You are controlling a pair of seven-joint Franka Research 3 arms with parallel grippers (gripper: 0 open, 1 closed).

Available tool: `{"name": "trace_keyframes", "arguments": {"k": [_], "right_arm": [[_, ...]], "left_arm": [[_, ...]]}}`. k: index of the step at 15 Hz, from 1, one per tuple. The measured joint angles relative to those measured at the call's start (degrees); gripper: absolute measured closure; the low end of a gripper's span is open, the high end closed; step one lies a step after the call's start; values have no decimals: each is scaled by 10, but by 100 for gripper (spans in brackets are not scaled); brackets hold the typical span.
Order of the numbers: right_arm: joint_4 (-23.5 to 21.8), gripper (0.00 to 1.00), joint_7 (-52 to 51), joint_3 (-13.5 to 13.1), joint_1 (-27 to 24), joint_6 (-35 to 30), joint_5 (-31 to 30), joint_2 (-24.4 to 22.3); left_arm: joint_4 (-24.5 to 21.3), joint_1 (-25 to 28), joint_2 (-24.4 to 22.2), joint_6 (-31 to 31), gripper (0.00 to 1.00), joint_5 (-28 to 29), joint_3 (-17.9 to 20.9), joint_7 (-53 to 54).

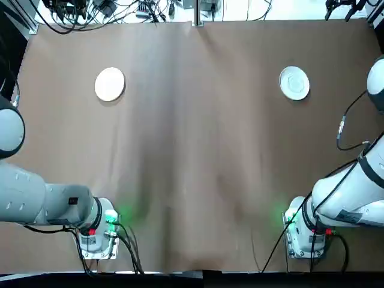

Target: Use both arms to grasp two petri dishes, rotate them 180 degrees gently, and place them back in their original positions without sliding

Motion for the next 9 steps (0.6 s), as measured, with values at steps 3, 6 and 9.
{"name": "trace_keyframes", "arguments": {"k": [3, 6, 9], "right_arm": [[0, 0, 44, 1, 1, 13, 0, 15], [0, 0, 171, 4, 7, 13, 0, 20], [0, 0, 355, 6, 21, 32, 1, 32]], "left_arm": [[-32, 0, 4, 32, 0, 3, 0, 17], [-71, 5, 9, 74, 0, 3, 0, 63], [-137, 11, 15, 138, 0, 4, 1, 140]]}}
